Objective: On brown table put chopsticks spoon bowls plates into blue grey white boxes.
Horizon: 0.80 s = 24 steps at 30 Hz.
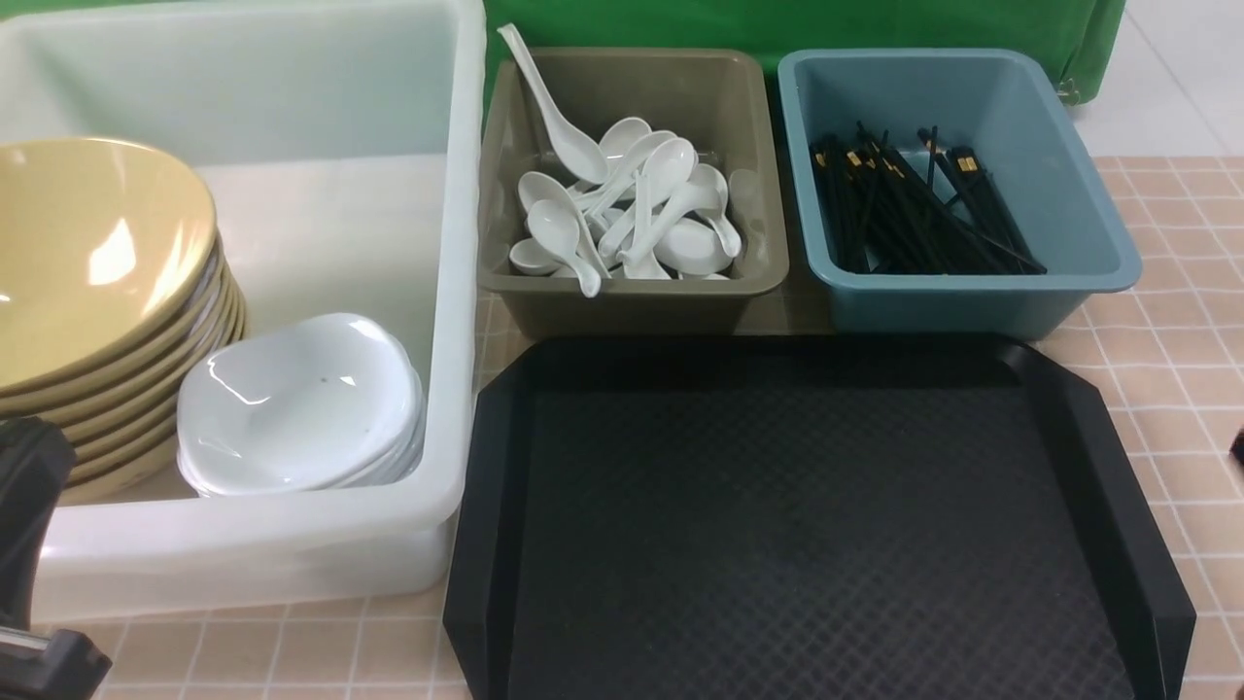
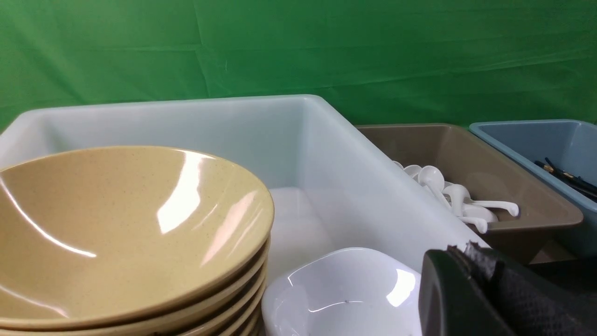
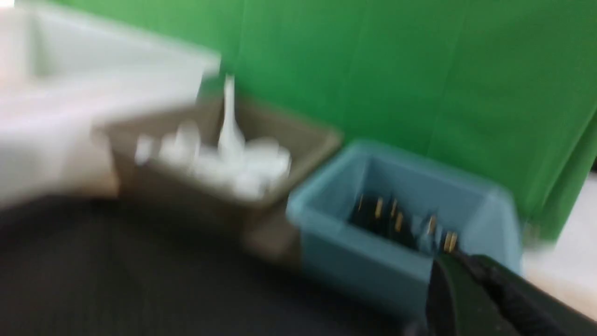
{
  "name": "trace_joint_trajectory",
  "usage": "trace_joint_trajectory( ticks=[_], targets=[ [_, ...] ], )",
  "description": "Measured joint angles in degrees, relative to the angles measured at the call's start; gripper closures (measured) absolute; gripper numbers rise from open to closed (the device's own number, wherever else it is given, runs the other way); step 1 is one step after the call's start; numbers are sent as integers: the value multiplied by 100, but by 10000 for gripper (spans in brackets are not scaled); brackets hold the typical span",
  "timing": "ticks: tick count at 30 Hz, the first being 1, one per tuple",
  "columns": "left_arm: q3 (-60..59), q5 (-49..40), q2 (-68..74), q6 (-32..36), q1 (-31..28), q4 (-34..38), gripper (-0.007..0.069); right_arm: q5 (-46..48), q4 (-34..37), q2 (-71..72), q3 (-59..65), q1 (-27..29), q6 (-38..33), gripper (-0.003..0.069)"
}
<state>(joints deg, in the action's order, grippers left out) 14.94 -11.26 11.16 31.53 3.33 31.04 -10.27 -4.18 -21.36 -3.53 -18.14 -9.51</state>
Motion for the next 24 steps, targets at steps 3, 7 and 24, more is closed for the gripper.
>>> trace_joint_trajectory(
  ticks=[3,7,24],
  targets=[
    [0,0,0,0,0,0,631,95,0,245,468,0,0,622],
    [0,-6,0,0,0,0,631,471,238,395,497,22,100,621],
    [0,-21,0,0,0,0,631,2215,898,2081,510,2182,179,615]
  ],
)
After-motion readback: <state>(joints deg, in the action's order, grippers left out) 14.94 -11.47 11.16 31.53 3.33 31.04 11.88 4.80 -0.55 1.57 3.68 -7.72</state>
